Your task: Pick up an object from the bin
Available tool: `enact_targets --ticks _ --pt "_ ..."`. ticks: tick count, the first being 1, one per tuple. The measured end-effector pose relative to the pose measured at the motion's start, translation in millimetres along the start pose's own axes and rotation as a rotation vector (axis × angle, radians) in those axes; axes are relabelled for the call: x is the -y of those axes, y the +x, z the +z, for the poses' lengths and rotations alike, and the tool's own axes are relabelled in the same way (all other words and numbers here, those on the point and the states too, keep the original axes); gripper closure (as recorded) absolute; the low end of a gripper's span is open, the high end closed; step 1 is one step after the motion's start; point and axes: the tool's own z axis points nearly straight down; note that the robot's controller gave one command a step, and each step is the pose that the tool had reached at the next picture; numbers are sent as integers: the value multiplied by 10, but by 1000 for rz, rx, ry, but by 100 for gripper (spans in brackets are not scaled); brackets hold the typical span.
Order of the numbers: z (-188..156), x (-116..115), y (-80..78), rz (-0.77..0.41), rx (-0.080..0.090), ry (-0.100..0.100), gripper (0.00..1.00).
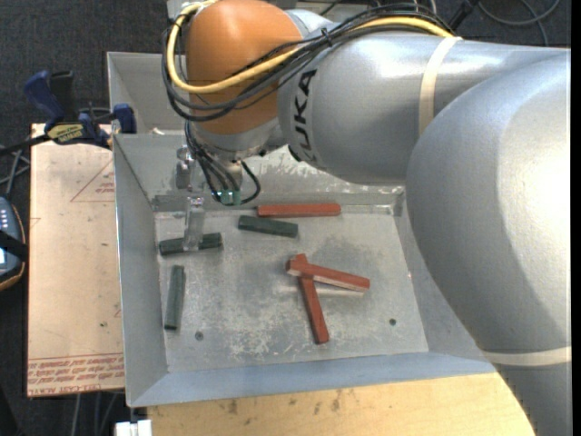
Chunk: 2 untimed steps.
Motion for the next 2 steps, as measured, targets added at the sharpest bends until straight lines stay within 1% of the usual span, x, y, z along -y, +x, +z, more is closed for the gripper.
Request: enact_targets --ticks 1,2 --pt "-54 10 -20 3 8 -2 0" --pt "481 26 -37 0 14 -4 0"
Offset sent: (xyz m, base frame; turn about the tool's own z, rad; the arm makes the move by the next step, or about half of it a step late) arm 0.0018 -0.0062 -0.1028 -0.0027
